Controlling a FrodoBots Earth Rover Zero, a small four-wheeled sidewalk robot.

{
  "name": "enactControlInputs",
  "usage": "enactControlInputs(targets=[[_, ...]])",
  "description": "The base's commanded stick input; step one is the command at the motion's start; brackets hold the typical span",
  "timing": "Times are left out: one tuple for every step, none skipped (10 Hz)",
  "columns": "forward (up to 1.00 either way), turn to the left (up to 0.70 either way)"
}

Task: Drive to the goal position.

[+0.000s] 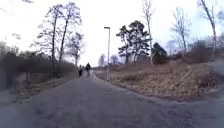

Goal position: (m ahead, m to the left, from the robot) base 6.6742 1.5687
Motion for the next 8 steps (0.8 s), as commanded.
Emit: enactControlInputs(targets=[[0.5,0.01],[0.5,0.01],[0.19,0.0],[0.37,0.01],[0.5,0.01],[0.5,0.01],[0.5,0.01],[0.5,0.01]])
